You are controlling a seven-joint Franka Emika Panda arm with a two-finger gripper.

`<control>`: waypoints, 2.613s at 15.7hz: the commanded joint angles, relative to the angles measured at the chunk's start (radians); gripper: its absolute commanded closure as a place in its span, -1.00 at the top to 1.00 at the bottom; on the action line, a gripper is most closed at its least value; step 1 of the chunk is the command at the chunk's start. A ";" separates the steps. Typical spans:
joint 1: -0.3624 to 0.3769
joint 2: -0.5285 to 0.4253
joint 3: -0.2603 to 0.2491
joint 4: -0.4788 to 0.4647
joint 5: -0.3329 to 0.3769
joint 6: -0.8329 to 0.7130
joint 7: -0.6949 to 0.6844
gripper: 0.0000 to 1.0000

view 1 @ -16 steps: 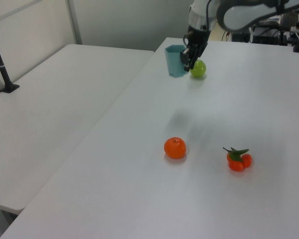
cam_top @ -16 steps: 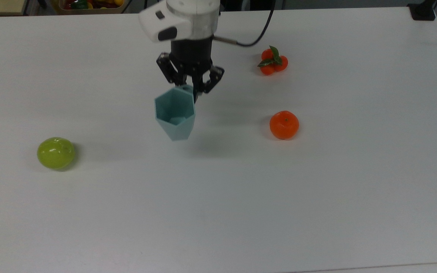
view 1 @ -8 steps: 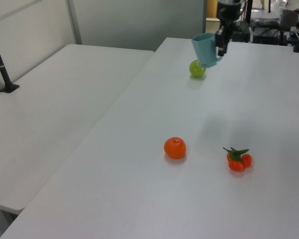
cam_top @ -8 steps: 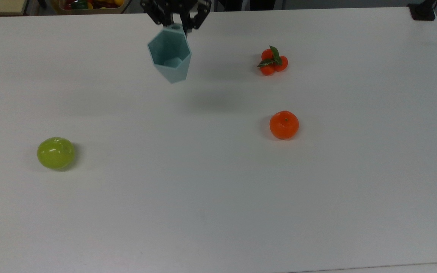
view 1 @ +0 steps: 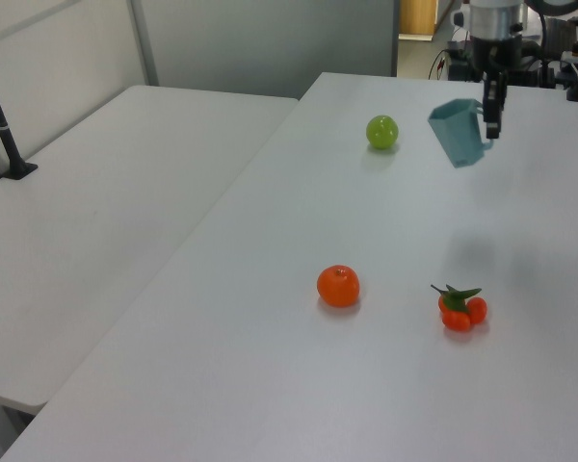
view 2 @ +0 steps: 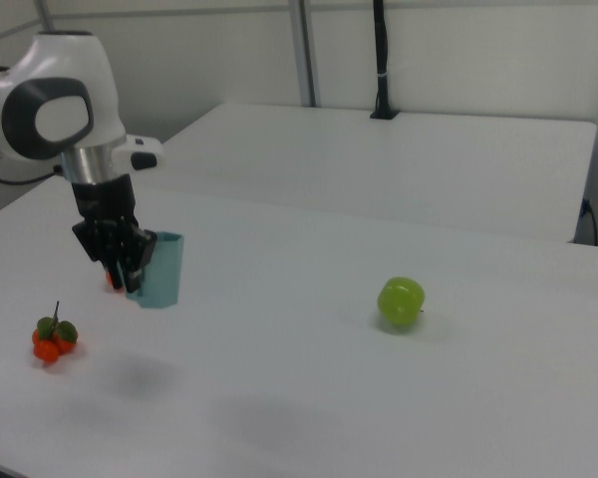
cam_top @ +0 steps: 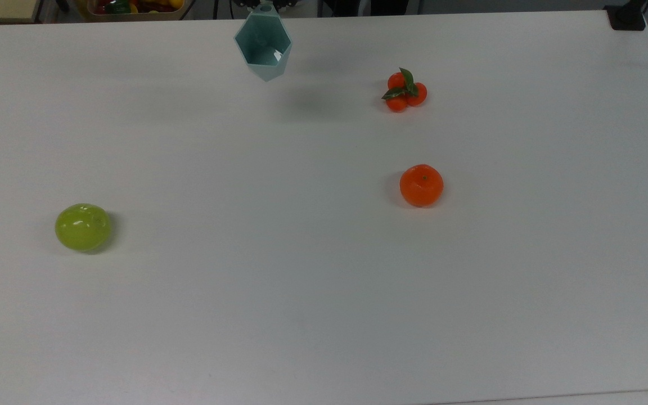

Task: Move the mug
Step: 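Lower the mug onto the table beside the tangerines, then open the gripper and raise it off the mug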

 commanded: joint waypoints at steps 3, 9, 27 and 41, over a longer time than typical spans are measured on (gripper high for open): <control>0.004 -0.082 -0.055 -0.216 0.018 0.126 -0.112 -1.00; -0.013 -0.080 -0.089 -0.345 0.013 0.363 -0.162 -1.00; -0.033 0.044 -0.089 -0.424 0.013 0.627 -0.258 -0.63; -0.033 0.027 -0.088 -0.376 0.016 0.526 -0.208 1.00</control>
